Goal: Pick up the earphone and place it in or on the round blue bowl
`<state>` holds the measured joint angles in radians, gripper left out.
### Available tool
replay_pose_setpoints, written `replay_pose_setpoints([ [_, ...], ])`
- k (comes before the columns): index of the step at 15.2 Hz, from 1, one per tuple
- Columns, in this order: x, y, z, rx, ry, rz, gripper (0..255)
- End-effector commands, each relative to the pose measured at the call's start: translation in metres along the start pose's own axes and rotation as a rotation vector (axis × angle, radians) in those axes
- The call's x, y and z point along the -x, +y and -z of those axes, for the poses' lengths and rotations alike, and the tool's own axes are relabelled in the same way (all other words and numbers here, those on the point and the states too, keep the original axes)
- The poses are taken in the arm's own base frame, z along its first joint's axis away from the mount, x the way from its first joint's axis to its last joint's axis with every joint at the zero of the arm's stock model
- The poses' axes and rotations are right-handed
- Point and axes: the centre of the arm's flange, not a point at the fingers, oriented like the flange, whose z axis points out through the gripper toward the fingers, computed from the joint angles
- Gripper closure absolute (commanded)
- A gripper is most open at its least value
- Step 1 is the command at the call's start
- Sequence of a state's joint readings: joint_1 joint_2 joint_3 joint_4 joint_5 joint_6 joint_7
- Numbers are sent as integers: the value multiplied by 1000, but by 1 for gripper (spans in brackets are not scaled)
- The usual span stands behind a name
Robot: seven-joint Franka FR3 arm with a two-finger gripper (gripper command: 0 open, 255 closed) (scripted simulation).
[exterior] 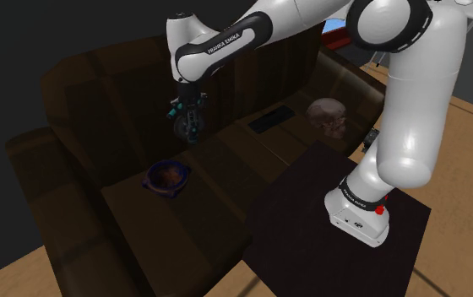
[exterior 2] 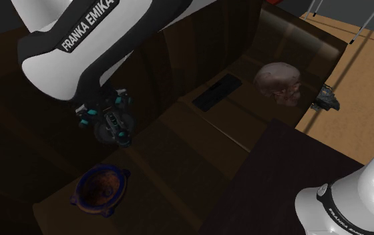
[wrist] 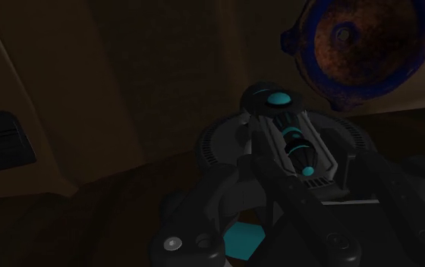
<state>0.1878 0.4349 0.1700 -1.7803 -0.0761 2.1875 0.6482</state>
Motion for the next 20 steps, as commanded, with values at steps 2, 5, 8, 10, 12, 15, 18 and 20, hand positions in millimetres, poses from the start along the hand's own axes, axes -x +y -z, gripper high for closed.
replay_pose_setpoints([
  [2,12,-34,12,0,0,0,255],
  [5,24,-71,22,0,0,0,255],
  [8,35,-107,32,0,0,0,255],
  [10,43,-131,39,0,0,0,255],
  [12,48,-146,38,0,0,0,255],
  [15,48,-146,22,0,0,0,255],
  [18,47,-146,6,0,0,0,255],
  [20,47,-146,-4,0,0,0,255],
])
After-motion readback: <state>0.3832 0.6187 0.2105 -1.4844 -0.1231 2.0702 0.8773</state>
